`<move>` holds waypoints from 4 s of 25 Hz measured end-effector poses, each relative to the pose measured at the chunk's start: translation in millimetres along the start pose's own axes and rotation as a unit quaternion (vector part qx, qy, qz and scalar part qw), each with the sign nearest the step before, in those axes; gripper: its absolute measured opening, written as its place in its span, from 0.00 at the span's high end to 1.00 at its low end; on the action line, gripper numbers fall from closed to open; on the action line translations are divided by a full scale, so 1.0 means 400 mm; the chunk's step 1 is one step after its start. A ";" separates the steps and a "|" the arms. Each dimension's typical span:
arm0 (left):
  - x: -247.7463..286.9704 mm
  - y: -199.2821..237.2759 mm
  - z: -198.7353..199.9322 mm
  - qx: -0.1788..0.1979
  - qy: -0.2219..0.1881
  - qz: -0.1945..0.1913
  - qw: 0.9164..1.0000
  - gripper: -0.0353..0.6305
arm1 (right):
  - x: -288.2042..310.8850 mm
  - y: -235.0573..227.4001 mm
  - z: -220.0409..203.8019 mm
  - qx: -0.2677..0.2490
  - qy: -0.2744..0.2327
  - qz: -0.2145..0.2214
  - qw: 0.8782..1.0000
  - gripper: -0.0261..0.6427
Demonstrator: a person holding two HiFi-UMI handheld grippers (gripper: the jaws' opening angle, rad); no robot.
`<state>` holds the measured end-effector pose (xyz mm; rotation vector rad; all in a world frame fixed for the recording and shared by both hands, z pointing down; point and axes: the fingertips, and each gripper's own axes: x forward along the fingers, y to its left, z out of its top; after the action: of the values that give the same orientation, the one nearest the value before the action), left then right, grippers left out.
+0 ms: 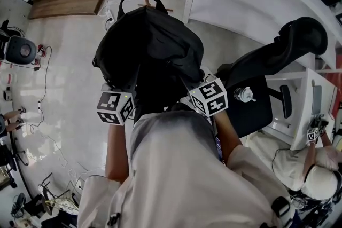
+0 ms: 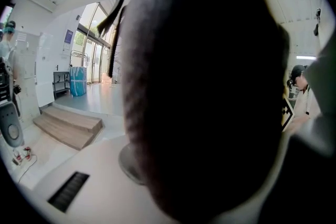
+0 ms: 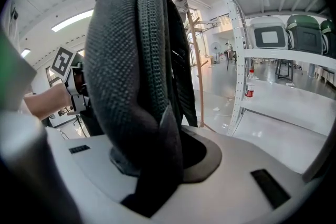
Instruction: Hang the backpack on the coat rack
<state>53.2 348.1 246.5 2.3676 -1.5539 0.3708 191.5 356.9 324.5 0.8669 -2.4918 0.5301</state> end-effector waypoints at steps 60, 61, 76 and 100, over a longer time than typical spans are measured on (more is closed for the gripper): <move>0.430 0.736 0.136 -0.015 0.040 -0.109 0.993 0.82 | 0.682 -0.124 0.383 0.072 0.047 -0.088 0.992 0.79; 0.439 0.736 0.130 -0.016 0.042 -0.110 0.993 0.82 | 0.686 -0.130 0.378 0.075 0.049 -0.087 0.992 0.79; 0.619 0.762 0.059 -0.039 0.086 -0.107 0.990 0.82 | 0.782 -0.275 0.324 0.104 0.087 -0.066 0.989 0.79; 0.811 0.812 -0.025 -0.080 0.128 -0.069 0.986 0.82 | 0.917 -0.450 0.275 0.111 0.132 -0.009 0.985 0.78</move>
<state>-120.9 -46.1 404.8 2.1909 -1.2492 0.4785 20.0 -4.4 462.9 0.8379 -2.2105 0.8693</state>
